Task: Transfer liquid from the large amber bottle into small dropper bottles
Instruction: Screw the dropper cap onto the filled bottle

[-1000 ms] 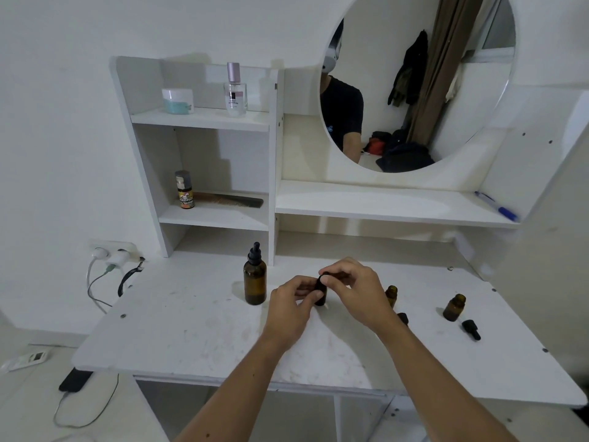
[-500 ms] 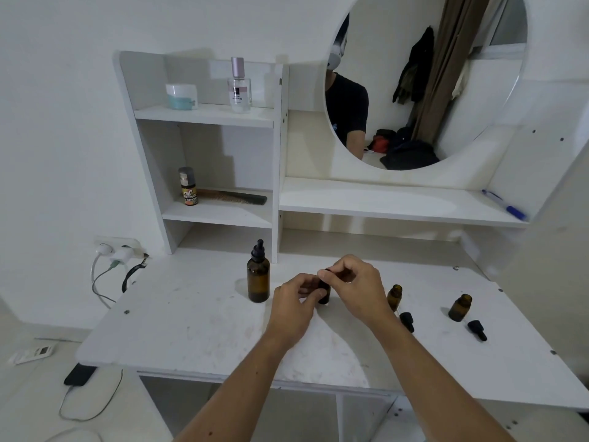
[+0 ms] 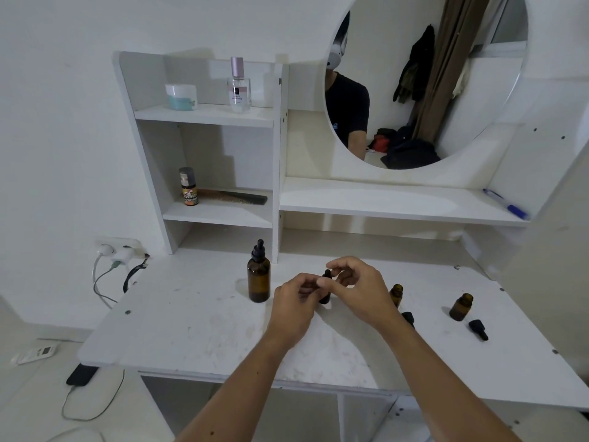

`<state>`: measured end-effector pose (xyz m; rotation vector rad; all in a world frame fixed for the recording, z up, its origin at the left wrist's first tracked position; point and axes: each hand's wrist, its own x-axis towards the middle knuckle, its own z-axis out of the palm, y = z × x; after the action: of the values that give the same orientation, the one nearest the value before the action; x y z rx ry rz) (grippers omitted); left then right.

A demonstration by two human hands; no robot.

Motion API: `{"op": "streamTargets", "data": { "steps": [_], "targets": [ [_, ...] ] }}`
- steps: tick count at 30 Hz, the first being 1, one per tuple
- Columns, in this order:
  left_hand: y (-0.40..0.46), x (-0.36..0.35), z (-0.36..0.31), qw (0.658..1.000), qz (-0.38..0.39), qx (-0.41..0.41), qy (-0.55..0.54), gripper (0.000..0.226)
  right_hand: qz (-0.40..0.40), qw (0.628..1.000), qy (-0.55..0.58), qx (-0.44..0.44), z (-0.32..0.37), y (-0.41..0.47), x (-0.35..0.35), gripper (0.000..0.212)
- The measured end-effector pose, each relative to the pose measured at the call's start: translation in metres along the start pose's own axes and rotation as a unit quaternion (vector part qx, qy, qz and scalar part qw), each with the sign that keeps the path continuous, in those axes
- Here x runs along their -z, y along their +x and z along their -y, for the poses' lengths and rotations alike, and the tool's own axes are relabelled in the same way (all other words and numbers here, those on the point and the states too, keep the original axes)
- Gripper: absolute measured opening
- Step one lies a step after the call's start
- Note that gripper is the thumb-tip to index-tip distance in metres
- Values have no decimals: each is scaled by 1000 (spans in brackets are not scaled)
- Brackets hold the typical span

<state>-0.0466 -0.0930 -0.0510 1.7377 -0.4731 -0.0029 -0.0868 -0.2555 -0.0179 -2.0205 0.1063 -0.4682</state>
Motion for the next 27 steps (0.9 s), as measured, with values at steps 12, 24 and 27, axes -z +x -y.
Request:
{"op": "streamTargets", "data": {
  "steps": [12,24,27],
  "targets": [
    [2,-1,3,1000,5,1,8,18,9,1000,-4,16,1,-2,2,23],
    [3,-2,5,1000,-2,5,10,19,21,998,-47,47,-2,-4,1,28],
    [3,-2,6,1000,-1,9,8,19,29,997,-55,44,-4,-2,1,28]
  ]
}}
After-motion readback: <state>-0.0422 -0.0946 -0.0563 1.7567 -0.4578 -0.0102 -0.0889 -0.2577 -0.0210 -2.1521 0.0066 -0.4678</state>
